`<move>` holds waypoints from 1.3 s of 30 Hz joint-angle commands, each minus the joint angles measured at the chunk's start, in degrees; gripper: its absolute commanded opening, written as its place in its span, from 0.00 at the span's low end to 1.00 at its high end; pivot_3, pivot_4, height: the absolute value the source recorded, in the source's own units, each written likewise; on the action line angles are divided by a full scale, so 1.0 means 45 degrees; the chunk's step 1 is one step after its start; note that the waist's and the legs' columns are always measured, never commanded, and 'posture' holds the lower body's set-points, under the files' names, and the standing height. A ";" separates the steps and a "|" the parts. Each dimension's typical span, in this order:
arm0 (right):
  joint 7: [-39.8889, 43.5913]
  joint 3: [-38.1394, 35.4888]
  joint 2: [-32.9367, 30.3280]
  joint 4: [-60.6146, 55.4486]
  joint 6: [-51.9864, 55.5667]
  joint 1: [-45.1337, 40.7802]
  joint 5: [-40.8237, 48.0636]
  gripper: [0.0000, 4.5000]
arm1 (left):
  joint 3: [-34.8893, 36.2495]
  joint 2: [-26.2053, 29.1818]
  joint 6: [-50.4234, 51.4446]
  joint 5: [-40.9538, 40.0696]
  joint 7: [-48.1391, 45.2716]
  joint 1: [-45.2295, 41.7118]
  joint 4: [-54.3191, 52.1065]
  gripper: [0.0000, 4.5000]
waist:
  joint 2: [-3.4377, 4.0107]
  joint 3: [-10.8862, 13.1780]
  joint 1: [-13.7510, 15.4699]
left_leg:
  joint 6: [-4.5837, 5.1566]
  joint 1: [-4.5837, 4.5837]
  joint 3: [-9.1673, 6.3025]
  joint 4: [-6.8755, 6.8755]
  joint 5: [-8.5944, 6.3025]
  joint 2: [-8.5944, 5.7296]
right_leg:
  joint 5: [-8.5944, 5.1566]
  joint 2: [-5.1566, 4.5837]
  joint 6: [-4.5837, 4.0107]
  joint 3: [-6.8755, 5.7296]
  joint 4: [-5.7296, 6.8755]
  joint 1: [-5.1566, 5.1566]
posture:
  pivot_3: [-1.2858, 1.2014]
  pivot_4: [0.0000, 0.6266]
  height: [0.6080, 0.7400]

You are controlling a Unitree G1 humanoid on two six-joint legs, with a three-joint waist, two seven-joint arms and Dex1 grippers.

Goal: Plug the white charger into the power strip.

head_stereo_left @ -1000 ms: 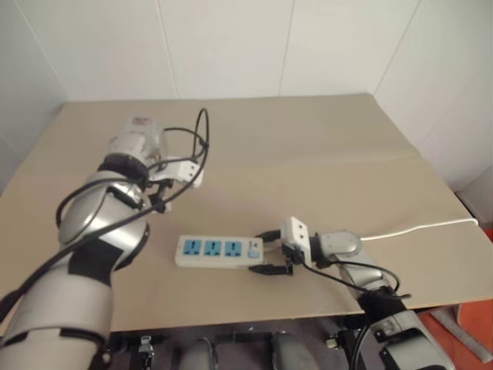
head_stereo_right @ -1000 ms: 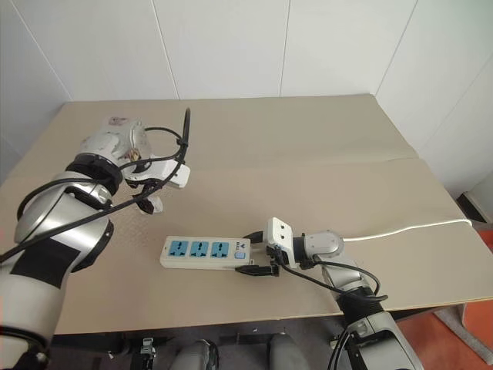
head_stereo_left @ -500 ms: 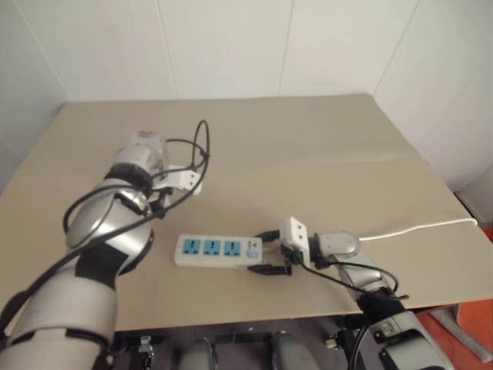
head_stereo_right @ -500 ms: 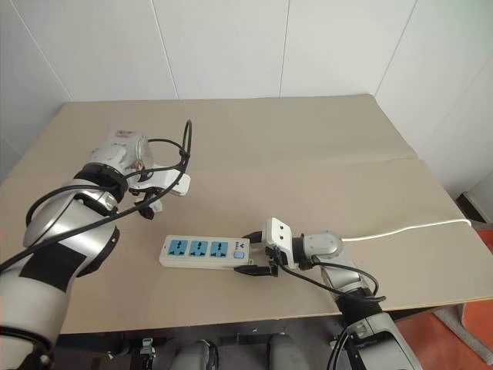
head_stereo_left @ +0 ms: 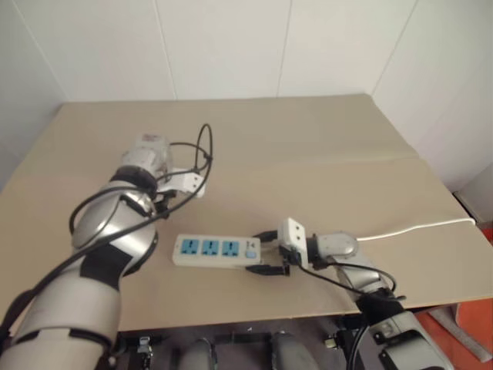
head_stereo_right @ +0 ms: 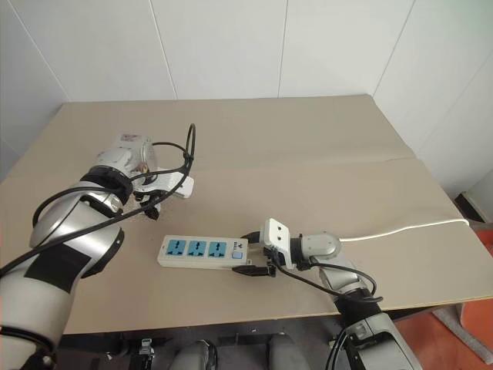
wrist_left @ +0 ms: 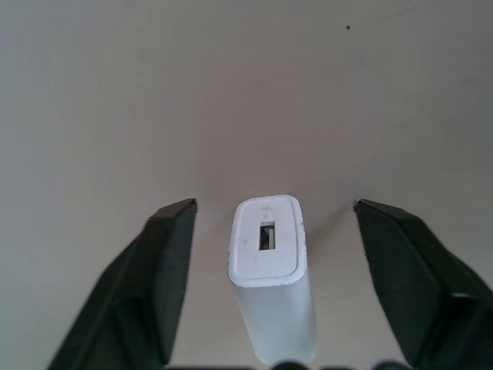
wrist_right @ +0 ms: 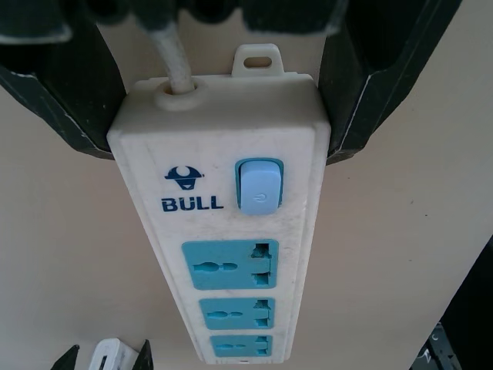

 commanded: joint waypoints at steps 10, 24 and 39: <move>-0.0044 0.0779 -0.0098 0.0270 0.0416 0.0322 -0.0668 0.76 | -0.0040 0.0139 -0.0141 0.0471 0.0625 -0.0044 -0.0002 0.23 | 0.0000 0.0000 0.0014 | 0.0000 0.0001 0.0001 0.0000 0.0000 0.0000 | 0.0000 -0.0001 0.0000 0.0000 0.0000 0.0002 | 0.52 0.24 1.00; 0.0446 0.0646 -0.0476 0.0221 0.0729 0.0183 -0.0411 0.76 | 0.4518 0.1961 0.4257 -1.0268 -0.3502 -0.1104 -0.5272 0.23 | 0.0016 -0.0006 -0.0050 | -0.0001 -0.0002 0.0009 -0.0004 0.0000 0.0011 | -0.0001 -0.0001 0.0000 0.0006 -0.0013 0.0002 | 0.52 0.24 1.00; 0.0338 0.0649 -0.0747 0.0383 0.1026 0.0159 -0.0492 0.76 | 0.8596 0.2190 0.6037 -1.6810 -0.3222 0.8908 -1.4243 0.23 | 0.0073 -0.0052 0.0372 | -0.0005 0.0071 0.0012 0.0049 0.0002 0.0032 | 0.0026 0.0003 -0.0053 -0.0002 0.0006 0.0092 | 0.52 0.24 1.00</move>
